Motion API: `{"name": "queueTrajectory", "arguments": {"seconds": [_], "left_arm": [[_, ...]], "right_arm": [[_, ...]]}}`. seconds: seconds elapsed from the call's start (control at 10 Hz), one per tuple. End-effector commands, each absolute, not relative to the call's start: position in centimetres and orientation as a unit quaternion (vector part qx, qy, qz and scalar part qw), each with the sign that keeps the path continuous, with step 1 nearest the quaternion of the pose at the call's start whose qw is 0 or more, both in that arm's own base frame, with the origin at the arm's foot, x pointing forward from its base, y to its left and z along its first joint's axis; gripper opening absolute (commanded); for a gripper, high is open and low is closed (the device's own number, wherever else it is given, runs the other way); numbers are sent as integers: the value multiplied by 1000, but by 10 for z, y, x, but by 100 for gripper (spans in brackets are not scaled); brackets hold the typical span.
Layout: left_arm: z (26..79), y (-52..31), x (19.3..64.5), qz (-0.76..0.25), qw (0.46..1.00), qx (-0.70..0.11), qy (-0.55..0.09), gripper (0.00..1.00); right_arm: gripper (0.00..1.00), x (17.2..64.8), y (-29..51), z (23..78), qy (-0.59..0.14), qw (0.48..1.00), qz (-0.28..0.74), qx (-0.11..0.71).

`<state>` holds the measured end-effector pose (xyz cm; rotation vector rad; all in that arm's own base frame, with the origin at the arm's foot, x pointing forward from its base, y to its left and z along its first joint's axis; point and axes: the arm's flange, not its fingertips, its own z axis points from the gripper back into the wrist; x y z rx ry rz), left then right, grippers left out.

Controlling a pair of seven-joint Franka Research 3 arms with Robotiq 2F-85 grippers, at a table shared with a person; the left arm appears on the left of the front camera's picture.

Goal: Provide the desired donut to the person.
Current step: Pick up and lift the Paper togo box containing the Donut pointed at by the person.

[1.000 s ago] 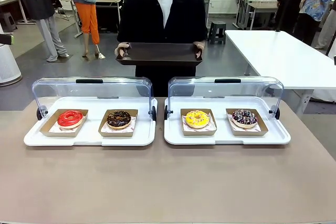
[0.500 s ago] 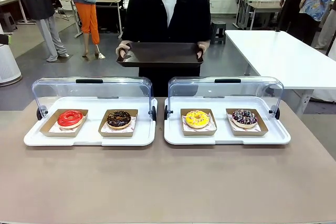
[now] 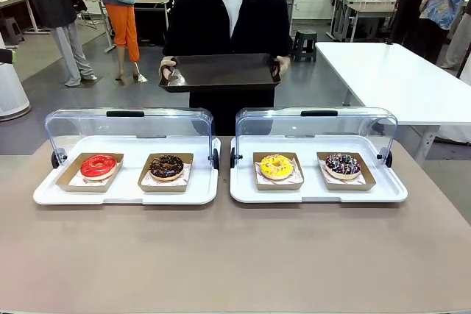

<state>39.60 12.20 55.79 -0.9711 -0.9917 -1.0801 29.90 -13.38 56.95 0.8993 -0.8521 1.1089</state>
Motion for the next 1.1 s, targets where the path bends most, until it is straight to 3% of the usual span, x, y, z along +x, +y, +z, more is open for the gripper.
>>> {"name": "queueTrajectory", "arguments": {"seconds": [0.0,1.0], "left_arm": [[559,122,396,-473,634,-428,-437,100],[559,122,396,-473,634,-428,-437,100]], "right_arm": [[100,301,-133,570,-383,668,494,404],[100,301,-133,570,-383,668,494,404]]}}
